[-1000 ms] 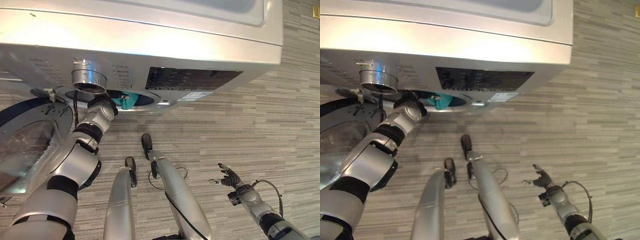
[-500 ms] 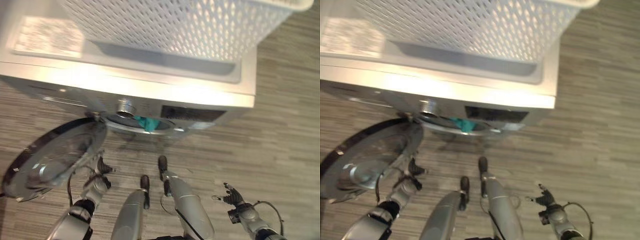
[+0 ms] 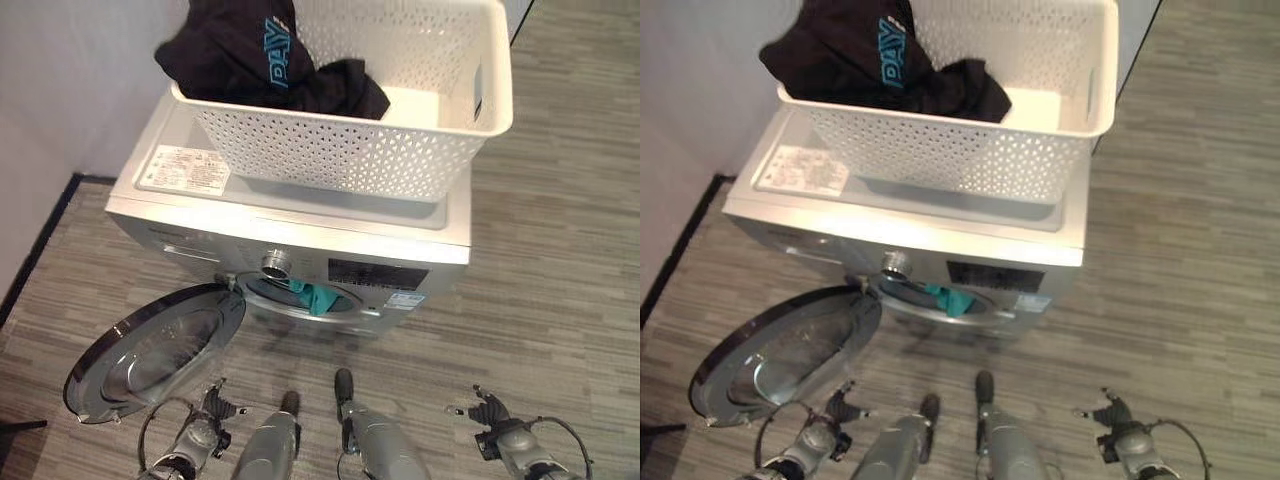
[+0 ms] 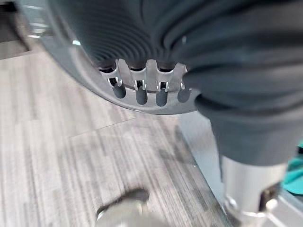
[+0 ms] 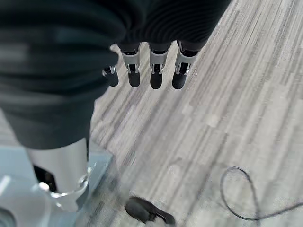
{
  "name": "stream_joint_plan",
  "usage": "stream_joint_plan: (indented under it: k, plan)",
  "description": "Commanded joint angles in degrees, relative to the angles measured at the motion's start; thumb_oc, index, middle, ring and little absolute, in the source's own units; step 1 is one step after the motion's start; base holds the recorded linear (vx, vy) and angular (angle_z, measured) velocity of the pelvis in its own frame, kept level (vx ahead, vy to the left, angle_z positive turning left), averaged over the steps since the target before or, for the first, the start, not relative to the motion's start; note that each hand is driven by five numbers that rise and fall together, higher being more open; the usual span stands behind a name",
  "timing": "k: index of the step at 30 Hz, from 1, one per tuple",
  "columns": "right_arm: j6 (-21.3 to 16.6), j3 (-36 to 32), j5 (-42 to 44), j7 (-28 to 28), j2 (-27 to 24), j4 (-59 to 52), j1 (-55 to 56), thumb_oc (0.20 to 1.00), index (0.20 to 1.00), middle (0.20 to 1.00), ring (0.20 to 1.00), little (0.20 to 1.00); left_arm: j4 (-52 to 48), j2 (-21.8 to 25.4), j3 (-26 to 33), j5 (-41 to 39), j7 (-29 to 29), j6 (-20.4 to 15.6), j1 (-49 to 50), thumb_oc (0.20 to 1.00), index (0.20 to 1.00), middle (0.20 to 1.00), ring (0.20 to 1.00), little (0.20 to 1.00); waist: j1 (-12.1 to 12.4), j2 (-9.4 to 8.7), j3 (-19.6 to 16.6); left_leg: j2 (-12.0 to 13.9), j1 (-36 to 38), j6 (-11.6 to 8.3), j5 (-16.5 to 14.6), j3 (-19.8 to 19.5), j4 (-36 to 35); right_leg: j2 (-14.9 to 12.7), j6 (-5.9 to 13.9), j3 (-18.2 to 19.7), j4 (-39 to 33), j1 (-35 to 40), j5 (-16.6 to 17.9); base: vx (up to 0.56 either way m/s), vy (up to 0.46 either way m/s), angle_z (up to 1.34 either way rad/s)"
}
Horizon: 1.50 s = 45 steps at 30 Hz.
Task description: Grab the laundry basket,head to the washer,open it,put in the laundry and shut it.
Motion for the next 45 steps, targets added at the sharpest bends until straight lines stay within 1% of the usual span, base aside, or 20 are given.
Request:
stream_joint_plan:
  k: [1,3,4,5,8,9,10,11,12,13,14,15,16,21,25,26,33,42,44,45]
  plan:
    - [0.5,-3.4,-1.1,1.2,-3.7,-0.5,0.9,1.0,1.0,1.0,1.0,1.0,-0.1,0.5,1.7,3.5,-1.3,0.0,2.5,1.0,1.0,1.0,1.0,1.0,-0.9,2.27,-1.6,0.6,3.3,2.63,6.0,-1.1,-5.6,-2.6,8.66,5.1,2.9,2.0,-3.2,0.09,0.223,0.12]
    - [0.8,-3.7,-1.3,1.3,-3.5,-0.3,0.9,1.0,1.0,1.0,1.0,1.0,-0.2,0.3,1.6,4.0,-1.6,0.0,2.6,1.0,1.0,1.0,1.0,1.0,-0.8,2.42,-1.7,0.1,3.5,2.77,5.4,-0.5,-5.1,-3.5,9.15,5.3,3.1,2.3,-3.1,0.06,0.233,-0.24]
    - [1.3,-4.2,-1.8,1.0,-3.5,0.6,0.1,1.0,1.0,1.0,1.0,1.0,-0.4,0.1,1.6,4.1,-2.3,-0.1,3.2,1.0,1.0,1.0,1.0,1.0,-0.2,2.22,-1.6,-2.4,3.3,3.77,2.9,-1.3,-1.8,-4.7,10.14,7.7,3.9,2.5,-2.6,0.12,0.408,-0.26]
    - [1.6,-4.5,-2.0,1.3,-3.2,0.9,0.6,1.0,1.0,1.0,1.0,1.0,-0.5,0.1,1.2,4.4,-2.6,-0.3,3.6,1.0,1.0,1.0,1.0,1.0,0.3,2.06,-1.5,-3.2,3.7,4.36,1.2,0.4,-0.3,-5.6,10.8,9.0,3.5,3.4,-2.1,0.13,0.488,-0.42]
    - [1.9,-3.4,-2.2,1.5,-2.2,-0.4,0.1,1.0,1.0,1.0,1.0,1.0,-2.1,0.5,0.3,4.5,-2.3,-0.2,2.6,1.0,1.0,1.0,1.0,1.0,0.5,1.93,-1.4,-6.1,2.2,6.29,-2.0,0.1,3.5,-8.0,12.45,12.5,2.9,2.2,-0.3,0.0,0.289,-0.89]
    - [1.7,-2.1,-3.5,0.5,-1.5,-2.7,0.7,1.0,1.0,1.0,1.0,1.0,-4.4,0.6,1.0,3.6,-0.3,-0.5,2.2,1.0,1.0,1.0,1.0,1.0,0.5,2.13,-1.3,-7.2,0.9,7.67,-2.7,-2.1,5.3,-6.3,12.88,20.3,5.6,1.8,-1.0,-0.04,0.132,-0.08]
    - [1.6,-1.3,-3.4,0.2,-0.6,-3.4,0.9,1.0,1.0,1.0,1.0,1.0,-4.8,0.9,1.2,3.8,0.4,-0.4,2.5,1.0,1.0,1.0,1.0,1.0,1.0,2.02,-1.2,-7.2,1.0,8.1,-2.7,-2.9,5.2,-4.8,12.69,22.5,7.2,1.2,-1.4,-0.06,0.034,0.21]
    - [1.3,-0.3,-4.5,0.3,0.2,-5.9,1.0,1.0,1.0,1.0,1.0,1.0,-3.6,0.3,1.8,4.5,0.9,0.1,4.0,1.0,1.0,1.0,1.0,1.0,3.3,1.12,-0.8,-5.5,1.3,7.25,-2.7,-0.9,4.8,-7.9,12.4,11.9,4.4,2.1,-0.9,-0.08,-0.046,0.15]
    - [1.2,0.3,-5.5,0.6,0.1,-6.7,1.0,1.0,1.0,1.0,1.0,1.0,-2.8,0.1,2.4,4.4,0.4,0.5,4.5,1.0,1.0,1.0,1.0,1.0,3.8,0.34,-1.2,-4.7,0.9,6.75,-2.1,0.4,4.2,-8.9,12.46,6.7,2.7,2.5,-0.9,-0.09,-0.091,-0.34]
    - [1.1,0.7,-6.0,0.8,0.1,-6.9,0.9,1.0,1.0,1.0,1.0,1.0,-1.7,0.0,3.1,3.9,0.1,0.5,4.6,1.0,1.0,1.0,1.0,1.0,3.8,-0.43,-1.5,-4.3,0.8,6.46,-2.1,1.0,3.8,-8.9,12.49,5.0,1.1,3.2,-1.0,-0.06,-0.064,-0.77]
    - [1.2,0.7,-6.0,0.8,0.1,-6.9,0.9,1.0,1.0,1.0,1.0,1.0,-1.6,0.0,3.1,3.9,0.1,0.5,4.6,1.0,1.0,1.0,1.0,1.0,3.7,-0.44,-1.5,-4.3,0.9,6.46,-2.0,0.9,3.7,-8.9,12.5,4.9,1.0,3.3,-1.0,-0.01,-0.108,-0.75]
    - [0.9,1.2,-7.0,0.9,-0.8,-7.0,1.5,1.0,1.0,1.0,1.0,1.0,1.1,0.0,4.3,2.3,-0.8,0.8,4.6,1.0,1.0,1.0,1.0,1.0,3.0,-1.14,-2.0,-4.5,1.1,6.22,-1.8,0.2,3.6,-6.8,12.02,10.7,0.4,3.9,-1.2,0.03,-0.115,-0.35]
    - [1.0,0.9,-7.2,1.0,-0.6,-6.1,1.9,1.0,1.0,1.0,1.0,1.0,2.2,-0.1,4.8,2.0,-1.1,1.0,4.7,1.0,1.0,1.0,1.0,1.0,2.7,-1.38,-2.6,-4.6,1.0,5.95,-1.4,-0.5,3.4,-6.1,11.75,11.9,-0.4,4.2,-1.1,0.05,-0.163,0.18]
    - [1.4,-1.1,-8.6,1.7,-2.2,-3.8,4.4,1.0,1.0,1.0,1.0,1.0,2.9,-0.3,6.3,2.2,-2.7,1.1,6.6,1.0,1.0,1.0,1.0,1.0,2.4,-1.22,-5.1,-2.8,4.1,4.33,0.7,-2.2,-0.8,-5.7,11.02,9.0,-4.7,8.6,-0.6,0.06,-0.116,0.44]
    - [1.4,-2.2,-8.3,1.3,-2.5,-3.3,5.2,1.0,1.0,1.0,1.0,1.0,2.5,-0.5,6.0,1.7,-2.8,0.9,6.4,1.0,1.0,1.0,1.0,1.0,2.0,-1.11,-6.0,-1.7,5.4,3.73,2.9,-3.4,-4.7,-5.1,10.7,8.5,-6.2,9.6,-0.5,0.01,-0.088,0.18]
    - [1.4,-3.0,-7.0,1.4,-2.5,-2.8,5.8,1.0,1.0,1.0,1.0,1.0,2.1,-0.8,6.0,1.0,-2.7,0.8,5.9,1.0,1.0,1.0,1.0,1.0,1.7,-0.94,-6.5,-1.1,6.0,3.4,4.4,-3.9,-7.5,-4.8,10.62,8.2,-6.6,9.4,-0.4,-0.02,-0.094,0.19]
    - [0.4,-11.8,2.4,-0.1,-4.1,-3.3,6.2,1.0,1.0,1.0,1.0,1.0,0.9,-1.2,5.6,0.5,-2.1,0.7,4.9,1.0,1.0,1.0,1.0,1.0,0.2,0.22,-8.1,1.1,8.3,2.55,7.4,-3.0,-14.5,-4.3,11.0,8.0,-6.6,8.7,-0.7,0.02,-0.04,0.07]
    - [-1.5,-26.6,5.4,-4.7,-13.2,-13.5,10.7,1.0,1.0,1.0,1.0,1.0,0.7,-1.5,6.9,2.0,-2.5,0.6,6.9,1.0,1.0,1.0,1.0,1.0,-1.9,1.63,-9.6,1.3,9.9,2.61,6.2,-2.3,-14.8,-4.5,11.36,8.7,-6.6,9.4,-1.3,0.06,0.015,-0.07]
    - [-2.3,-33.9,3.8,-7.1,-20.6,-19.8,11.8,1.0,1.0,1.0,1.0,1.0,1.0,-1.5,8.0,1.9,-3.4,0.4,7.6,1.0,1.0,1.0,1.0,1.0,-2.4,1.65,-10.5,1.2,10.2,2.75,5.5,-2.3,-14.8,-4.9,11.63,8.7,-6.6,9.7,-1.6,0.08,0.048,-0.05]
    - [-2.2,-34.0,3.8,-7.1,-20.6,-19.9,11.9,1.0,1.0,1.0,1.0,1.0,1.1,-1.6,8.0,1.9,-3.4,0.3,7.6,1.0,1.0,1.0,1.0,1.0,-2.3,1.73,-10.5,1.2,10.3,2.76,5.4,-2.3,-14.8,-4.9,11.63,8.7,-6.6,9.7,-1.6,0.05,0.041,-0.01]
